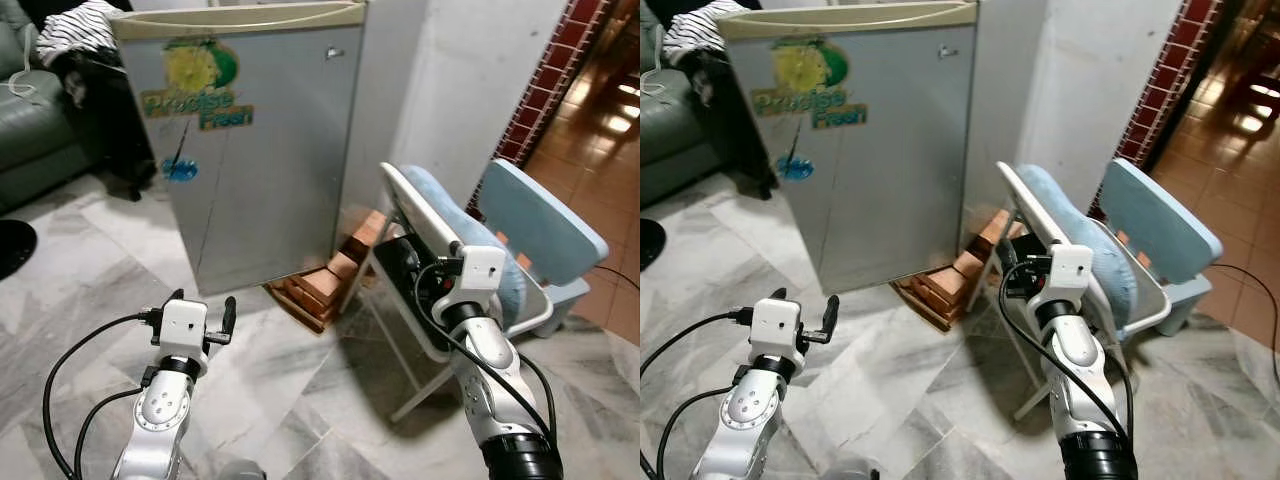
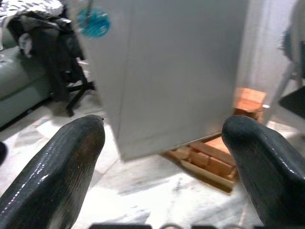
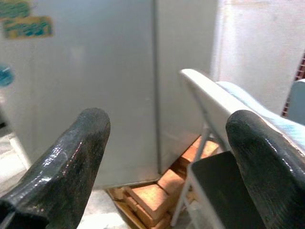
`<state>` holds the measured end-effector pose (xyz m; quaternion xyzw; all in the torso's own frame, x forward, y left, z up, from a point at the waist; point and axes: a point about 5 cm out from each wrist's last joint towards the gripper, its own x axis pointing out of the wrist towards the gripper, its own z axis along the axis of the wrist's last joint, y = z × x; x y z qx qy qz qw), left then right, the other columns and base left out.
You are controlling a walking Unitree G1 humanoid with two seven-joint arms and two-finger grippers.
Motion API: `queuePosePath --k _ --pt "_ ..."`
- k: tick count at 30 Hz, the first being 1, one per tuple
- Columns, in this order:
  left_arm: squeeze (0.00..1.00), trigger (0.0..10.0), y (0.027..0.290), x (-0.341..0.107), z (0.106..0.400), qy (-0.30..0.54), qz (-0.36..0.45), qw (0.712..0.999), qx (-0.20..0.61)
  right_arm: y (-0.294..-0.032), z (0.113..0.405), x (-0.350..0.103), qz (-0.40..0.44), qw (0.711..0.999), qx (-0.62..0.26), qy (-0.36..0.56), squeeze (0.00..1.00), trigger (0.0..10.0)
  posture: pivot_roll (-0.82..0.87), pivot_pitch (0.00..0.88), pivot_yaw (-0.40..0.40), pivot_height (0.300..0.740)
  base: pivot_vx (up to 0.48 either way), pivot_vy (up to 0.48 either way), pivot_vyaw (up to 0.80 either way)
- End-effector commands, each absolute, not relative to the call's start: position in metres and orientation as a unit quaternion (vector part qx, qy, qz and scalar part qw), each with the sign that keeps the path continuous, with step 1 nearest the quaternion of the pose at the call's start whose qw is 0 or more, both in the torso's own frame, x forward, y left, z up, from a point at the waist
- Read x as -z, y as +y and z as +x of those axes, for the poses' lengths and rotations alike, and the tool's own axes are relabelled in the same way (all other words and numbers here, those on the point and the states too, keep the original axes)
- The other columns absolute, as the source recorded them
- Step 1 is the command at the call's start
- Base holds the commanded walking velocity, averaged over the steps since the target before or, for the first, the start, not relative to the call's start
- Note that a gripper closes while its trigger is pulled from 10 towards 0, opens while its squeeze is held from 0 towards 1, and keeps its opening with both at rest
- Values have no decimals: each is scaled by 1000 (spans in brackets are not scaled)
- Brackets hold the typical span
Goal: Restocking fridge
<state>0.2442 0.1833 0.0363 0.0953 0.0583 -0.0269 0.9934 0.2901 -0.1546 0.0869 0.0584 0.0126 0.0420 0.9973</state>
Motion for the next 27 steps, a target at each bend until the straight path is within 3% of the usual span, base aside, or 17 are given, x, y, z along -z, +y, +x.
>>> queuePosePath --k 1,19,27 --pt "0 10000 188 -38 246 60 103 993 24 -150 293 -86 62 997 -43 14 0 10000 73 0 -27 740 0 480 0" --pt "0 10000 188 -38 245 60 92 994 21 -150 297 -80 63 997 -28 25 0 10000 72 0 -27 740 0 480 0" --pt "0 10000 187 -38 245 63 85 994 18 -152 298 -79 56 998 -23 25 0 10000 67 0 -28 740 0 480 -753"
